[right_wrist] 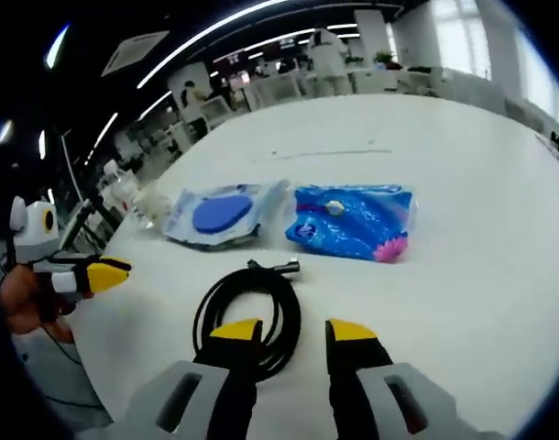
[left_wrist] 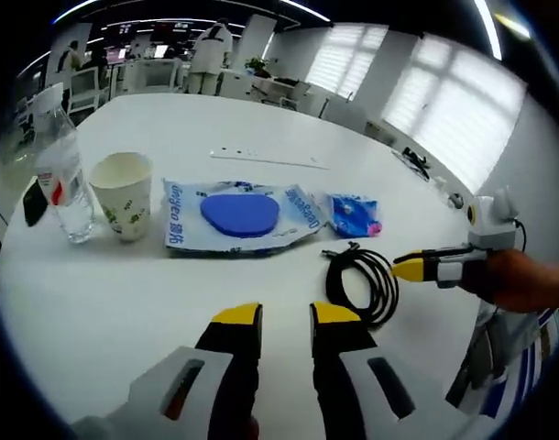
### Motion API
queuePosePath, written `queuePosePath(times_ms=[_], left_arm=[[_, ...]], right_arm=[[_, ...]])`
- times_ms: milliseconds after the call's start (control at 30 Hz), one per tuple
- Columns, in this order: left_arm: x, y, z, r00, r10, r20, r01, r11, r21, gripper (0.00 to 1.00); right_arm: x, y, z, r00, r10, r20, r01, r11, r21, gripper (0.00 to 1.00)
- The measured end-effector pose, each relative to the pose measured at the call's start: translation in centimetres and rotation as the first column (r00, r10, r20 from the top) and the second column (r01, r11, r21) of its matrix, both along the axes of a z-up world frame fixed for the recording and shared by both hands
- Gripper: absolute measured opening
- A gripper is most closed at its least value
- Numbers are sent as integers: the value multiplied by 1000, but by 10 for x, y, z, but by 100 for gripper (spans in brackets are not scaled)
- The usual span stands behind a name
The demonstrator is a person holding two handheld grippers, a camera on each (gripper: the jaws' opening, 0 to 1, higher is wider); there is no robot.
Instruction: Arrange the tabletop items into an orderly group along one side of the table until the central work area is clear of visible clutter.
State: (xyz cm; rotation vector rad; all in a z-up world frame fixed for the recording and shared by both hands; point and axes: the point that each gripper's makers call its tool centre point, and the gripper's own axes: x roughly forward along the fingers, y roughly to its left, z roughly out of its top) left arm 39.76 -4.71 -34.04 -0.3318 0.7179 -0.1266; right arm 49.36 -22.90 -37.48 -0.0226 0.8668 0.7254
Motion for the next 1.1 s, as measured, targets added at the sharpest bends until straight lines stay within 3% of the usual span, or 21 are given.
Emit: queuePosePath(times_ms=[200, 467, 500, 600, 667, 733, 933, 1100], left_arm=[[-19, 28, 12, 1000, 22, 15, -22, 1000, -14, 24], [-55, 80, 33, 994, 91, 63, -89, 996, -31, 34], [-60, 94, 38, 990, 110, 83, -107, 994, -33, 35], [-75, 107, 56, 988, 115, 107, -114, 993, -10, 37], [-83, 118, 58, 986, 117, 115, -117, 993, -11, 39], [-90, 129, 61, 986, 109, 130, -112, 994, 19, 41], [-116, 140, 78, 983, 84, 161, -92, 995, 43, 53], [-138, 147, 100, 973, 102, 209, -120, 990, 71, 57]], right_arm=[[-29, -2, 14, 999, 28, 25, -28, 1000, 0, 34], [-27, -23, 26, 997, 19, 80, -19, 1000, -1, 43], [-34, -26, 33, 995, 26, 100, -26, 1000, 1, 44], [-43, -30, 42, 990, 54, 133, -56, 998, 11, 47], [-57, -35, 58, 986, 77, 151, -79, 997, 6, 51], [-57, -33, 53, 984, 90, 153, -93, 996, 14, 55], [-70, -36, 75, 984, 81, 161, -95, 992, 83, 62], [-90, -33, 89, 978, 118, 174, -135, 987, 89, 67]])
